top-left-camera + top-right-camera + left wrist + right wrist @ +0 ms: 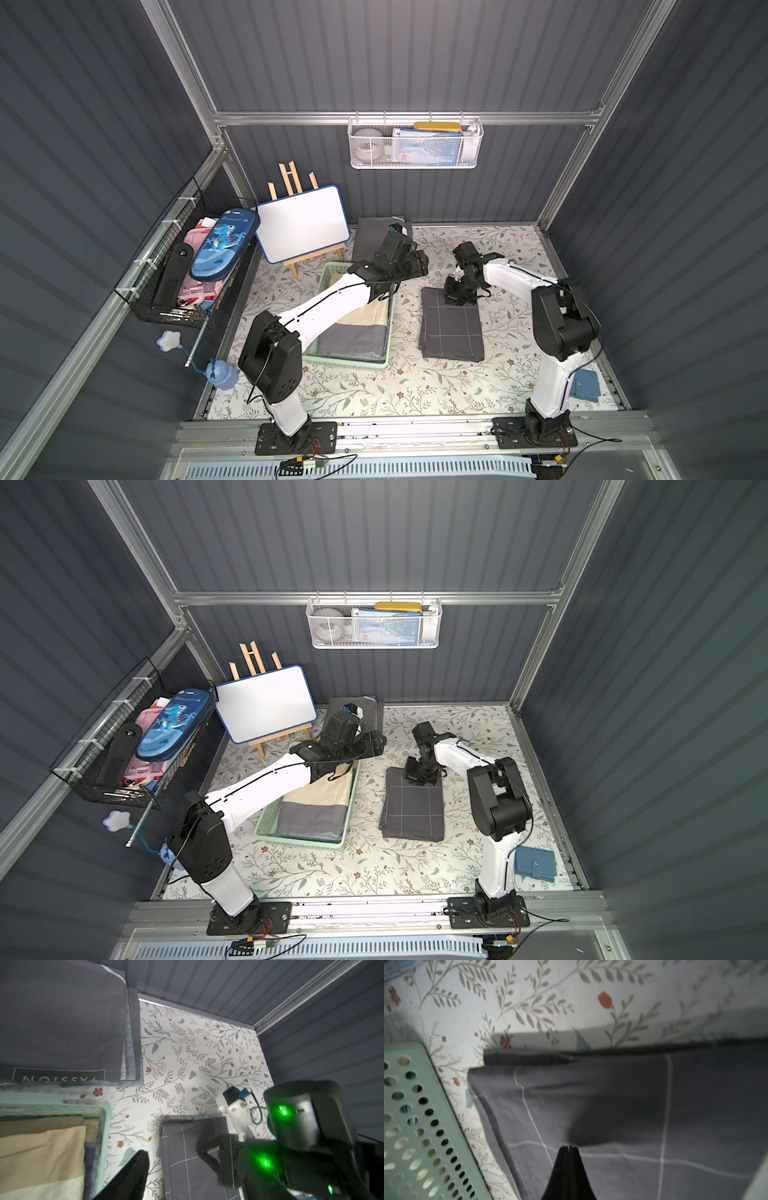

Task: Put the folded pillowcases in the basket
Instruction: Adjust the pillowcase at the center of the board.

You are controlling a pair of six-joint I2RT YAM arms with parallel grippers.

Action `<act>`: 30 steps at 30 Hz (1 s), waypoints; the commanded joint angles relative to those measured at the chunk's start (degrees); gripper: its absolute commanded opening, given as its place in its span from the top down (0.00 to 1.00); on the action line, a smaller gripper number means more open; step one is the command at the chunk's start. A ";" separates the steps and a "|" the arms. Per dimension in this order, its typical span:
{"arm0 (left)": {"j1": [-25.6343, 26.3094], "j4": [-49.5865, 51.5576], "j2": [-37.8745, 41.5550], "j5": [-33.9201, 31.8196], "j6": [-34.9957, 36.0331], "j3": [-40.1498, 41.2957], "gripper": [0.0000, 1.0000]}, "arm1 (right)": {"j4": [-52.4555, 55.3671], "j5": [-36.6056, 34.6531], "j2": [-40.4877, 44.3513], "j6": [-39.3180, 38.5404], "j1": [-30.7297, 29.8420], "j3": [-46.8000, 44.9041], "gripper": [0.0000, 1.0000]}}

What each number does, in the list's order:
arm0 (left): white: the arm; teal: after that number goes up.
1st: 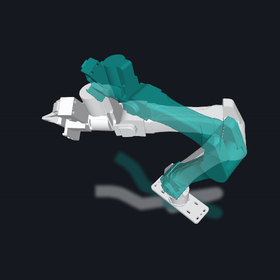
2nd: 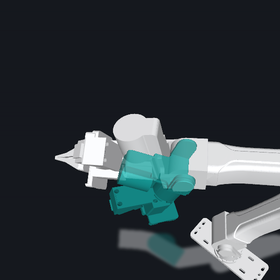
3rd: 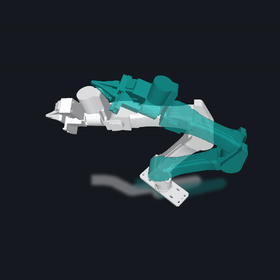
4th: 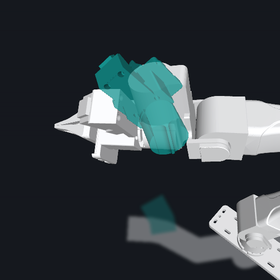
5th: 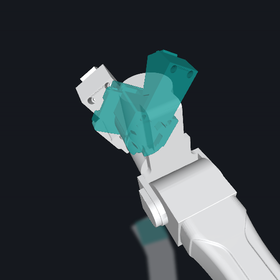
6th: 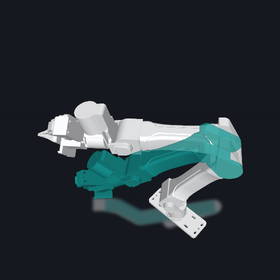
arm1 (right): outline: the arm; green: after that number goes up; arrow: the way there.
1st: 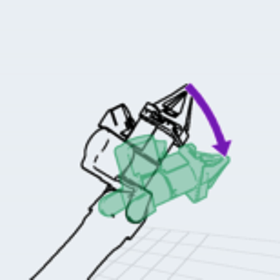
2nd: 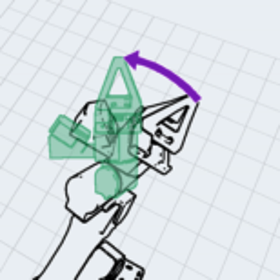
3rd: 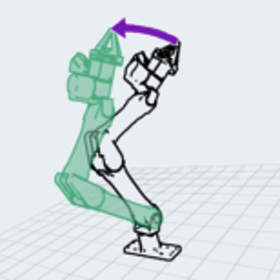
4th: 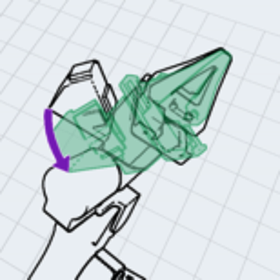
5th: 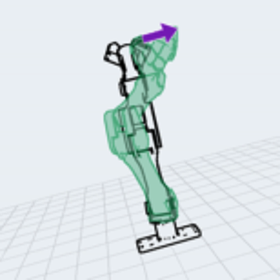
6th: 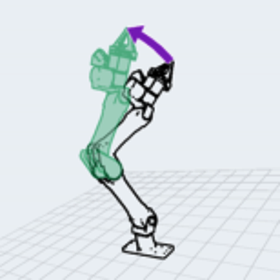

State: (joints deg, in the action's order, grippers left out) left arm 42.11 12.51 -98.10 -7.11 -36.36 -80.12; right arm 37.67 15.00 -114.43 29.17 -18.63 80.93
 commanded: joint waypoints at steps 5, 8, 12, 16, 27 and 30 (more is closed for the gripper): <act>0.07 -1.91 1.15 1.28 -0.64 3.11 0.28 | -0.49 -1.93 -3.97 2.73 6.06 -0.08 1.00; 0.08 -3.16 1.18 1.74 -0.47 3.68 0.28 | 2.32 -2.37 -4.84 2.39 10.32 -0.50 1.00; 0.07 -4.89 0.82 2.79 -0.21 4.27 0.28 | 2.32 -2.37 -1.44 6.29 15.16 -5.35 1.00; 0.07 -5.87 1.05 3.77 -0.06 4.17 0.28 | 0.46 1.54 7.58 8.38 16.43 -14.03 1.00; 0.07 -7.06 8.83 4.75 0.15 9.27 0.28 | 4.37 7.71 24.42 6.95 13.49 -32.58 1.00; 0.03 -7.07 12.84 4.81 -0.61 12.02 0.28 | 8.33 4.87 30.04 7.02 9.27 -34.47 1.00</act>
State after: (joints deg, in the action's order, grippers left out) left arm 42.11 6.24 -89.01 -3.03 -36.69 -69.69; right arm 41.60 20.38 -88.44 35.79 -6.48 47.40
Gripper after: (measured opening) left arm 0.719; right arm 0.052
